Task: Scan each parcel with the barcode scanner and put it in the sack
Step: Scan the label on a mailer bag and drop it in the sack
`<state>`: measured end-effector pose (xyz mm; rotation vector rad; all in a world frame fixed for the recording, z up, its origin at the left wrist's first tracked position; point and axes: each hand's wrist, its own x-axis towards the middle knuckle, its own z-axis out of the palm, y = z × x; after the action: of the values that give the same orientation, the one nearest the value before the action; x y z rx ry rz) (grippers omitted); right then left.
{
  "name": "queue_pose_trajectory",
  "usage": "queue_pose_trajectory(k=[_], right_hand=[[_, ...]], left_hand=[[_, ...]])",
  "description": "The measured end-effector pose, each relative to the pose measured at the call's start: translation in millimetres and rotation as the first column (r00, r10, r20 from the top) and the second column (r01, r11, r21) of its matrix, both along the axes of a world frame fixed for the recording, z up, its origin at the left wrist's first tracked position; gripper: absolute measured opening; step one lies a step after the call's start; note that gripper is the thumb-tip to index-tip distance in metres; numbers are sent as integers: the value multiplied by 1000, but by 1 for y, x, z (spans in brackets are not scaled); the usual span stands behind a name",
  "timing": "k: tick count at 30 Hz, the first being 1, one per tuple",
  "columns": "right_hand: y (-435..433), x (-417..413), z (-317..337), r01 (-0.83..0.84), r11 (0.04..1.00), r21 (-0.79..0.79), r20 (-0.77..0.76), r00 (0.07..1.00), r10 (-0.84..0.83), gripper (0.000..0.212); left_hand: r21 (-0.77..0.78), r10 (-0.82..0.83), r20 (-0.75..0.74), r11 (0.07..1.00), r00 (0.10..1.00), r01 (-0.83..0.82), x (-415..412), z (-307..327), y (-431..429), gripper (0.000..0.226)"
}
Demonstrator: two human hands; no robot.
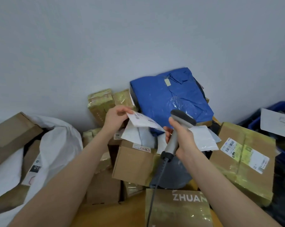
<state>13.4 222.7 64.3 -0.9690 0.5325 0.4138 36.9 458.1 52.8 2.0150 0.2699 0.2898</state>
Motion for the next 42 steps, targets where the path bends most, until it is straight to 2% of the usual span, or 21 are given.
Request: queue_pose_trajectory(k=[3, 6, 8, 11, 13, 15, 17, 19, 22, 24, 27, 29, 32, 34, 37, 40, 42], right_hand=[[15, -13, 5, 33, 999, -42, 34, 999, -32, 24], [36, -30, 11, -45, 999, -23, 65, 997, 46, 32], [52, -42, 12, -83, 996, -34, 72, 994, 86, 34], [76, -58, 12, -66, 993, -96, 85, 994, 74, 28], [90, -66, 11, -28, 992, -126, 99, 994, 40, 33], [102, -74, 9, 5, 987, -158, 115, 993, 13, 41], [112, -82, 9, 23, 985, -168, 131, 991, -1, 41], [119, -89, 8, 40, 988, -148, 133, 991, -20, 37], [124, -95, 7, 19, 994, -111, 149, 989, -2, 28], [126, -100, 5, -19, 991, -129, 158, 987, 40, 23], [120, -103, 2, -15, 977, -214, 194, 979, 58, 23], [114, -102, 3, -11, 966, -259, 196, 978, 64, 26], [108, -104, 7, -68, 955, -290, 221, 966, 136, 24], [108, -108, 11, -166, 948, -273, 254, 938, 237, 21], [111, -113, 13, -262, 930, -258, 228, 919, 322, 13], [117, -114, 12, -227, 948, -223, 174, 947, 268, 15], [120, -113, 13, -186, 968, -171, 143, 967, 211, 15]], left_hand=[[-146, 21, 71, 989, 997, -10, -28, 21, 23, 54], [-274, -11, 76, 961, 997, 31, -57, 32, 38, 55], [-299, -36, 51, 953, 998, 50, -77, 37, 46, 54], [-376, -22, 52, 926, 998, 40, -102, 45, 60, 44], [-519, 6, 40, 854, 999, 16, -116, 47, 71, 33], [-635, -14, -37, 773, 999, -12, -133, 43, 78, 31], [-621, -68, -151, 783, 986, -41, -149, 35, 83, 40], [-647, -117, -220, 760, 969, -55, -163, 22, 82, 37], [-775, -85, -253, 614, 964, -149, -176, 8, 72, 33], [-793, 19, -239, 573, 971, -206, -176, 6, 70, 32], [-765, 138, -186, 600, 973, -232, -173, 16, 80, 24], [-738, 143, -187, 632, 972, -235, -171, 27, 92, 21], [-680, 44, -222, 709, 974, -186, -170, 40, 102, 32], [-654, -60, -221, 749, 974, -102, -169, 48, 104, 44], [-675, -88, -149, 737, 985, -36, -165, 56, 101, 47], [-702, -4, -105, 708, 994, -71, -163, 54, 94, 39], [-704, -28, -137, 706, 990, -77, -168, 46, 89, 32]])
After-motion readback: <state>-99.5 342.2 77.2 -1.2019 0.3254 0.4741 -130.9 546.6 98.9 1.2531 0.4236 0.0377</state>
